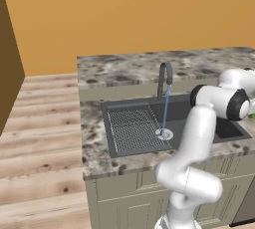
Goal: Soak the sponge with water for a few seconds and then drop it inside the sink.
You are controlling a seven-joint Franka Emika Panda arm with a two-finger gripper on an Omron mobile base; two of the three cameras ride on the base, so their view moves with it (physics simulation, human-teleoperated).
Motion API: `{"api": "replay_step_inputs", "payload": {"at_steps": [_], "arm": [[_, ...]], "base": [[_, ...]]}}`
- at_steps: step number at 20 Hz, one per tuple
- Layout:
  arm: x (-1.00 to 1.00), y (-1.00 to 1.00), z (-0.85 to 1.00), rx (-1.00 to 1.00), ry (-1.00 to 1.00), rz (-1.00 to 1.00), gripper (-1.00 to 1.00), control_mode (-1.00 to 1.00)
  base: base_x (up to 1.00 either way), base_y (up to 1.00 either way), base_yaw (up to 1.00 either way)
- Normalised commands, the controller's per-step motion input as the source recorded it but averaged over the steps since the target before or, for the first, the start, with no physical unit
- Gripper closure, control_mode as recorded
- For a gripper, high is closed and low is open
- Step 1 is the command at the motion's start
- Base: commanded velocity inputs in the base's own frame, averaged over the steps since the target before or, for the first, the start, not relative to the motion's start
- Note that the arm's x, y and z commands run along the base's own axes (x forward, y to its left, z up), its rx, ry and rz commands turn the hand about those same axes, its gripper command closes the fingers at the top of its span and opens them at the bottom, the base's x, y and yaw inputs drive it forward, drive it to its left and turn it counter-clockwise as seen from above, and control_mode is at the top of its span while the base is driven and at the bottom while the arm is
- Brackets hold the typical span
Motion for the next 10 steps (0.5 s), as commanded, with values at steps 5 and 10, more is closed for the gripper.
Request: {"api": "replay_step_inputs", "payload": {"at_steps": [5,10], "arm": [[-0.02,0.57,0.01,0.0,-0.21,0.05,1.0,-1.0],[-0.05,0.45,0.25,0.0,-0.16,0.14,1.0,-1.0]], "base": [[0.0,0.0,0.0],[0.0,0.0,0.0]]}}
